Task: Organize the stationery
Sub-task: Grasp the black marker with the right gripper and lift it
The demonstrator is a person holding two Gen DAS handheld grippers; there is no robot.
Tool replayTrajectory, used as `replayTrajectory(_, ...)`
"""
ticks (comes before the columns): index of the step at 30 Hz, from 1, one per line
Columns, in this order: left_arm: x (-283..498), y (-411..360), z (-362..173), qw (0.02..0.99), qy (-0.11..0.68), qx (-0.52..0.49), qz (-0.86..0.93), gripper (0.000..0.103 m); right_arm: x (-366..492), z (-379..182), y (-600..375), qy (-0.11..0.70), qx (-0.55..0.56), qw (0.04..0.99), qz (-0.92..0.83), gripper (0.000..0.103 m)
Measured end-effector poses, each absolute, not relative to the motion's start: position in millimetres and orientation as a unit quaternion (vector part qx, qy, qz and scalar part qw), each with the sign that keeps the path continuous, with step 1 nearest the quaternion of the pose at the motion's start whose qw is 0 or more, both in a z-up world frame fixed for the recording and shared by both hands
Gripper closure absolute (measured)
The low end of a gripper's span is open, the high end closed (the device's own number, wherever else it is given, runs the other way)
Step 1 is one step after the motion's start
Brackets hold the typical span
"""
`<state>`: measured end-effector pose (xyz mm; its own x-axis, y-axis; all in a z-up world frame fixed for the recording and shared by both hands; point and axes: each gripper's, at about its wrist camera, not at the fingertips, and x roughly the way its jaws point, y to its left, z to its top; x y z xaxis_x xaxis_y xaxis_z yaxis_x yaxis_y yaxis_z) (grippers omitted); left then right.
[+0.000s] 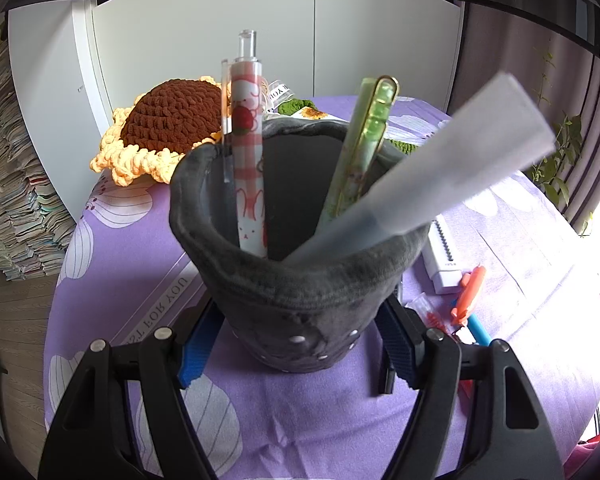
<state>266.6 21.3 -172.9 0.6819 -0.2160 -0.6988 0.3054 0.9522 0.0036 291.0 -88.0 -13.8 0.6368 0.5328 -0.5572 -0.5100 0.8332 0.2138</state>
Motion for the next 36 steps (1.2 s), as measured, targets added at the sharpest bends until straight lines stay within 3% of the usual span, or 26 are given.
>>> replayTrajectory(4, 266.5, 21.3, -172.8, 0.915, 0.372, 0.060, -0.142, 0.030, 294.3, -22.6, -95.0, 0.333, 0.014, 0.903, 0.272, 0.093)
replayTrajectory(11, 266.6, 20.9, -172.9, 0.915, 0.373, 0.060, -0.142, 0.030, 351.3, -109.4, -117.6, 0.491, 0.081, 0.838, 0.226, 0.093)
replayTrajectory(20, 266.6, 20.8, -172.9, 0.915, 0.372, 0.060, -0.142, 0.030, 380.5, -160.2, -108.5, 0.582, 0.103, 0.789, 0.165, 0.092)
replayTrajectory(22, 266.5, 21.1, -172.8, 0.915, 0.372, 0.061, -0.143, 0.030, 384.2, -165.4, -108.5, 0.591, 0.110, 0.784, 0.154, 0.089)
replayTrajectory(24, 266.6, 21.2, -172.7, 0.915, 0.373, 0.060, -0.143, 0.030, 388.1, -170.7, -105.9, 0.599, 0.116, 0.778, 0.151, 0.077)
replayTrajectory(27, 268.1, 20.4, -172.0, 0.915, 0.373, 0.060, -0.143, 0.030, 392.3, -168.3, -100.5, 0.591, 0.116, 0.784, 0.150, 0.068)
replayTrajectory(29, 268.5, 20.4, -172.0, 0.915, 0.373, 0.060, -0.143, 0.030, 392.9, -166.7, -92.3, 0.584, 0.091, 0.791, 0.156, 0.069)
replayTrajectory(30, 268.6, 20.9, -171.9, 0.915, 0.373, 0.060, -0.143, 0.030, 392.1, -166.0, -86.7, 0.577, 0.072, 0.797, 0.163, 0.078)
replayTrajectory(32, 268.4, 20.3, -172.0, 0.915, 0.373, 0.060, -0.143, 0.030, 388.9, -165.7, -80.6, 0.567, 0.045, 0.805, 0.168, 0.086)
replayTrajectory(36, 268.3, 20.3, -172.0, 0.915, 0.373, 0.060, -0.143, 0.030, 376.0, -155.0, -81.0, 0.539, 0.037, 0.821, 0.183, 0.087)
